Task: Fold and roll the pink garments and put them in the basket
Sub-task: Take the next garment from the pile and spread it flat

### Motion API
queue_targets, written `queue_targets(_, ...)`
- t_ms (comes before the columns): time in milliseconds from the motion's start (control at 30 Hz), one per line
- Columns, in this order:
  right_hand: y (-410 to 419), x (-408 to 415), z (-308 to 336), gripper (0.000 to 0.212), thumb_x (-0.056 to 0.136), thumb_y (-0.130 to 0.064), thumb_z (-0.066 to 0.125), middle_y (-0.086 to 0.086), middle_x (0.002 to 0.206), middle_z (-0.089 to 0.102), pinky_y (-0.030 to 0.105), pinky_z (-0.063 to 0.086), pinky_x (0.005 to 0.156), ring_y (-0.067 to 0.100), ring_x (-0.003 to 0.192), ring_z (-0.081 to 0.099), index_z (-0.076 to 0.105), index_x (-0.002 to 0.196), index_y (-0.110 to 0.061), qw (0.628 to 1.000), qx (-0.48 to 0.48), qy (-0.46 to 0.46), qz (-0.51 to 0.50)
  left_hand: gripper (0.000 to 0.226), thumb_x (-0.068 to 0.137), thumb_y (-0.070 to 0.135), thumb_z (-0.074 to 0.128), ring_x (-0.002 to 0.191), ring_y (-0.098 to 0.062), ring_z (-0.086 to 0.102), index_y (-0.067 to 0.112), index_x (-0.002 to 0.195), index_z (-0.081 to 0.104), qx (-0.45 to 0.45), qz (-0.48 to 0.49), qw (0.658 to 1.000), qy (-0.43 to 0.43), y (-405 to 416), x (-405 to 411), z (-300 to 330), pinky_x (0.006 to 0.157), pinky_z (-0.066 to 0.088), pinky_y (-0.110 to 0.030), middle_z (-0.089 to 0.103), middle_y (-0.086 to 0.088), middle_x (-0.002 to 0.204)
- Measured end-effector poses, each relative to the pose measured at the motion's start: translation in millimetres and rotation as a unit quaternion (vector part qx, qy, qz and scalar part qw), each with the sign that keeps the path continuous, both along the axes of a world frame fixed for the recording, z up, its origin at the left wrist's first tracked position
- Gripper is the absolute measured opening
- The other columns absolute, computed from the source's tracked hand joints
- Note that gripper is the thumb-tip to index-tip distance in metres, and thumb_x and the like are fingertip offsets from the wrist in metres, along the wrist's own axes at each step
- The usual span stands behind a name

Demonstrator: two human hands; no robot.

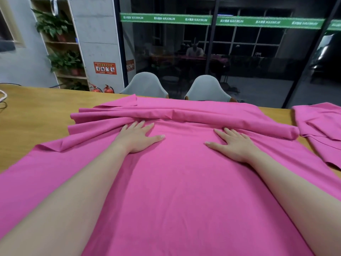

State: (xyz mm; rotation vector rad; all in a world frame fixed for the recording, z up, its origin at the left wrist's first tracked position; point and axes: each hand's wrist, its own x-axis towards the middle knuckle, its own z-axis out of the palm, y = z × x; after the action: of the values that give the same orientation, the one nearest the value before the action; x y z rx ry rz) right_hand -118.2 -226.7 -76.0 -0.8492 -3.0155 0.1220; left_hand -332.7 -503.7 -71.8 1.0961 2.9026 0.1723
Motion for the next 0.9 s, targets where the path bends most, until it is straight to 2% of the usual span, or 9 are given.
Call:
queue_targets(167, 9.9, -16.4, 0.7, 0.101, 0.075, -0.096, 0.019, -0.001, 0.171, 0.010, 0.047, 0.009, 0.126, 0.020, 0.158, 0.006, 0.017, 0.161, -0.042, 1.000, 0.000, 0.004, 0.002, 0.095, 0.083, 0.092, 0.021, 0.157, -0.023, 0.007, 0.039, 0.162, 0.017, 0.001, -0.003, 1.000, 0.009, 15.4, -16.4, -0.9, 0.127, 0.004, -0.049, 0.008, 0.001, 0.171)
queue_targets(267, 2.6, -9.2, 6.1, 0.094, 0.082, -0.091, 0.017, 0.000, 0.171, 0.013, 0.046, 0.012, 0.126, 0.023, 0.157, 0.011, 0.021, 0.160, -0.039, 1.000, 0.019, 0.002, 0.006, 0.083, 0.090, 0.082, 0.028, 0.152, -0.029, 0.024, 0.032, 0.155, 0.039, 0.014, 0.009, 0.998, 0.058, 11.8, -7.1, 2.3, 0.125, 0.017, -0.049, 0.028, -0.009, 0.166)
queue_targets(333, -4.1, -3.1, 14.2, 0.098, 0.079, -0.091, 0.007, 0.001, 0.170, 0.013, 0.048, 0.013, 0.126, 0.025, 0.156, 0.013, 0.023, 0.160, -0.038, 0.999, 0.047, -0.007, -0.002, 0.082, 0.091, 0.080, 0.026, 0.144, -0.034, 0.036, 0.026, 0.148, 0.049, -0.003, 0.016, 0.997, 0.081, 6.4, 2.8, 10.6, 0.120, 0.028, -0.050, 0.040, -0.014, 0.158)
queue_targets(433, -27.7, 12.5, 22.1, 0.090, 0.085, -0.088, 0.009, 0.002, 0.171, 0.010, 0.049, 0.012, 0.126, 0.024, 0.157, 0.012, 0.020, 0.160, -0.040, 0.999, 0.045, -0.029, -0.002, 0.091, 0.091, 0.083, 0.022, 0.151, -0.034, 0.026, 0.022, 0.158, 0.031, -0.028, 0.001, 1.000, 0.008, -16.4, 33.0, 15.0, 0.123, 0.022, -0.048, 0.029, -0.014, 0.163)
queue_targets(500, -50.7, 30.8, 19.8, 0.088, 0.086, -0.087, 0.010, 0.002, 0.171, 0.010, 0.049, 0.012, 0.126, 0.023, 0.157, 0.012, 0.018, 0.160, -0.041, 0.999, 0.023, -0.025, 0.005, 0.094, 0.090, 0.085, 0.022, 0.154, -0.033, 0.018, 0.023, 0.161, 0.022, -0.035, -0.008, 0.999, -0.004, -36.3, 58.7, 14.2, 0.125, 0.017, -0.047, 0.021, -0.013, 0.167)
queue_targets(667, -114.5, 80.9, 16.1, 0.091, 0.083, -0.089, 0.010, 0.004, 0.171, -0.002, 0.053, -0.001, 0.126, 0.028, 0.158, 0.000, 0.012, 0.161, -0.043, 0.999, 0.018, -0.036, 0.028, 0.095, 0.090, 0.084, 0.029, 0.157, -0.030, 0.008, 0.025, 0.163, 0.014, -0.037, 0.007, 0.998, -0.056, -96.7, 108.9, 20.3, 0.127, 0.009, -0.045, 0.009, -0.011, 0.170)
queue_targets(900, -170.7, 152.1, 8.5, 0.093, 0.083, -0.091, 0.015, 0.006, 0.171, -0.004, 0.053, 0.001, 0.126, 0.029, 0.158, -0.002, 0.012, 0.162, -0.041, 1.000, 0.006, 0.003, 0.019, 0.095, 0.090, 0.084, 0.023, 0.157, -0.029, 0.007, 0.024, 0.163, 0.010, -0.060, 0.022, 0.997, -0.031, -165.2, 158.4, 12.8, 0.127, 0.008, -0.045, 0.006, -0.011, 0.170)
